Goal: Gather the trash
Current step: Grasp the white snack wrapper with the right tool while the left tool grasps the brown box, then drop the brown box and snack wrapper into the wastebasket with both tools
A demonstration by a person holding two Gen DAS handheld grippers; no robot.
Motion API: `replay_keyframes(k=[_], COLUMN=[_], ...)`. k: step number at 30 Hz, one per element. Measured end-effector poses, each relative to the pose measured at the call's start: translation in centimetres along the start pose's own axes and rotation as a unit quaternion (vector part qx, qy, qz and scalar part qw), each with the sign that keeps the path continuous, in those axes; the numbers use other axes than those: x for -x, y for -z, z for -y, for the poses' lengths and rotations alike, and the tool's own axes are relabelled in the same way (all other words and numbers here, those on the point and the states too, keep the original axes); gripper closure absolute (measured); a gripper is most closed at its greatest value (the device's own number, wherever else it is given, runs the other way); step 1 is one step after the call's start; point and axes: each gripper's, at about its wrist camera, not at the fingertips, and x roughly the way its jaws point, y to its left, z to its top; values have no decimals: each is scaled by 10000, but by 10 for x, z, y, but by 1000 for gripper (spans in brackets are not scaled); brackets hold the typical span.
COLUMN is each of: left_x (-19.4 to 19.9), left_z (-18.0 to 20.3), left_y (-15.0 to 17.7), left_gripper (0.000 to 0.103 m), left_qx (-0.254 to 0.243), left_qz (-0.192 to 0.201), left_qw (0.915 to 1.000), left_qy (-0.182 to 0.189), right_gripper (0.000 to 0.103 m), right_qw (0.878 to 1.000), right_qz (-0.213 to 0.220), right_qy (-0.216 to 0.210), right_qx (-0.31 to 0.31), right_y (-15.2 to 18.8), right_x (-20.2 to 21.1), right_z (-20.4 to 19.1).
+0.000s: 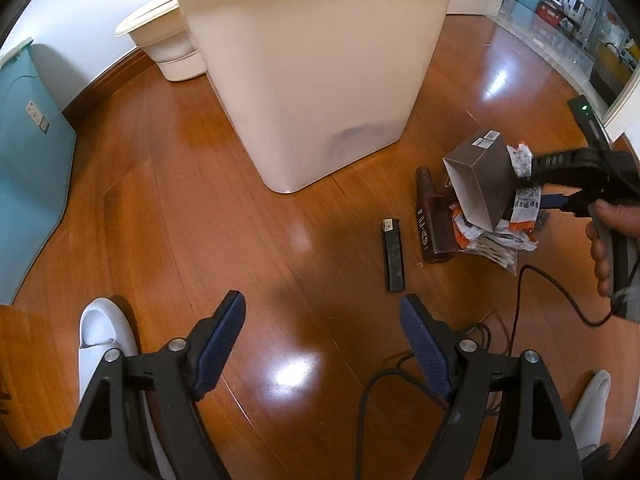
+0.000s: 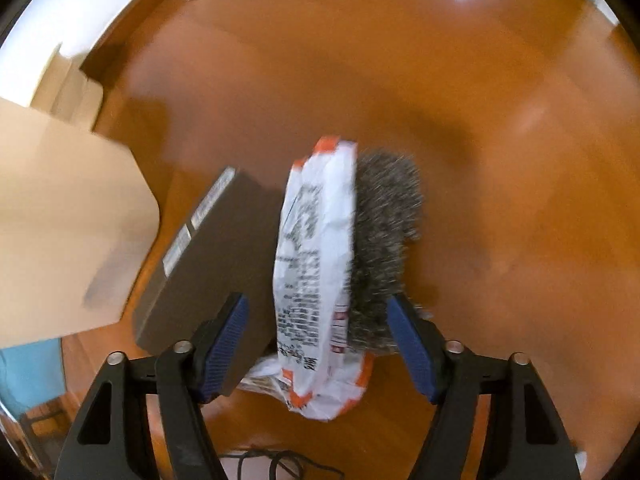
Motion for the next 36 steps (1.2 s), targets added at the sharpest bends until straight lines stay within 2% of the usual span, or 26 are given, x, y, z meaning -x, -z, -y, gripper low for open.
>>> replay_keyframes(k=[1, 2, 4, 7, 9, 14, 17, 21, 23, 26, 27, 31, 33, 35, 36], left_x=[0, -2, -2, 0, 0, -18, -39, -56, -67, -86, -93, -136, -154, -160, -160], left_z=[1, 5, 13, 29, 41, 77, 101, 133, 149, 170, 174, 176, 181, 187, 190], left_y=[-1, -3, -9, -23, -35, -69, -83, -97, -107, -127, -134, -162, -163, -157, -155], left_gripper=[24, 24, 24, 24, 24, 22, 22, 22, 22, 22, 22, 22, 22, 23, 35], left_qx=[-24, -85, -217, -466, -555, -614, -698, -1220, -1705, -2445, -2551, -2275, -2239, -2358, -2416], left_qz=[-4, 3, 53, 164, 154, -49, -293, -205, -274, -558, -678, -1573, -1951, -2115, -2119], left_qw=[10000, 10000, 9997, 9986, 9975, 9931, 9912, 9884, 9810, 9625, 9584, 9483, 9375, 9262, 9224], left_qy=[-4, 2, 52, 185, 416, 998, 1090, 886, 879, 1030, 1087, 1556, 1814, 2046, 2142], right_gripper=[59, 73, 80, 83, 83, 83, 82, 82, 82, 82, 82, 81, 81, 81, 81], right_qw=[9999, 9998, 9998, 9983, 9966, 9848, 9854, 9856, 9853, 9844, 9839, 9812, 9802, 9797, 9797], right_qz=[-48, -121, -107, 41, 70, 64, 245, 293, 251, 292, 305, 371, 400, 393, 390], right_qy=[59, 48, -168, -476, -673, -1733, -1686, -1648, -1665, -1710, -1724, -1795, -1806, -1805, -1780], right_qx=[118, 166, 92, 321, 476, 69, -34, -247, -274, -308, -358, -610, -706, -782, -836], right_y=[3, 6, 9, 10, 11, 2, 0, 6, 8, 6, 6, 7, 5, 6, 6], right_x=[-6, -10, -6, 17, 36, 82, 97, 98, 93, 92, 91, 95, 97, 100, 99], right_z=[-3, -3, 1, 3, 6, 40, 56, 79, 82, 91, 96, 119, 129, 143, 148])
